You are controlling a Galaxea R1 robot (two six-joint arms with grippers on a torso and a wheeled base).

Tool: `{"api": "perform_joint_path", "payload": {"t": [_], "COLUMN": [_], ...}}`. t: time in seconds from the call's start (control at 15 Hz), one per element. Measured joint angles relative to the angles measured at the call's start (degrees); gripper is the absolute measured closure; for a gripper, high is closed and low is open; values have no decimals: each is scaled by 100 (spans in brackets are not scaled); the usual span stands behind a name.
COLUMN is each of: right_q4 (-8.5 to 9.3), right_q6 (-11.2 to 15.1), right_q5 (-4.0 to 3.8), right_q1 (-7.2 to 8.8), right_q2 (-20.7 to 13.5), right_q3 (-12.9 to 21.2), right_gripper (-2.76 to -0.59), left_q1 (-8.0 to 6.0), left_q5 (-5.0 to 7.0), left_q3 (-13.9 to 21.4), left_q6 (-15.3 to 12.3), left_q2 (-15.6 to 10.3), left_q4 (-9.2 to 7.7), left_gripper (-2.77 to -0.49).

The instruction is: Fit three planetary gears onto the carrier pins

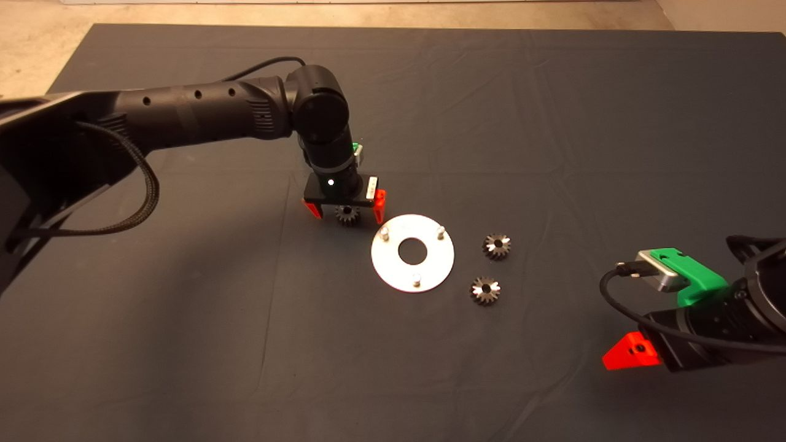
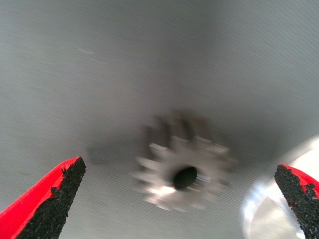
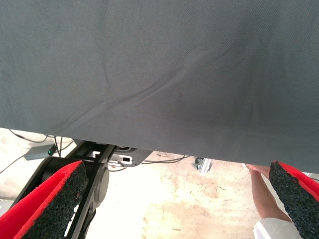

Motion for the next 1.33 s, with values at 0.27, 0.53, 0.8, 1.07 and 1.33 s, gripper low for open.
{"api": "perform_joint_path", "payload": {"t": [0.27, 0.53, 0.8, 1.07, 1.33], "right_q4": [0, 2, 2, 2, 2], "right_q6": [0, 0, 0, -2, 0], "right_q5": [0, -1, 7, 7, 7], "right_q1": [0, 0, -2, 0, 0], "right_q2": [0, 0, 0, 0, 0], "right_q3": [0, 0, 0, 0, 0], "right_gripper": [-273, -273, -273, -273, -273], "left_q1": [0, 0, -2, -2, -2], "left_q5": [28, 21, 34, 37, 39], "left_q3": [-56, -333, -338, -336, -330], "left_q6": [59, 280, 293, 293, 296], "left_q2": [-19, 10, 24, 25, 25], "left_q4": [-2, -4, -4, -20, -21], "left_gripper": [-277, -277, -277, -267, -252]}}
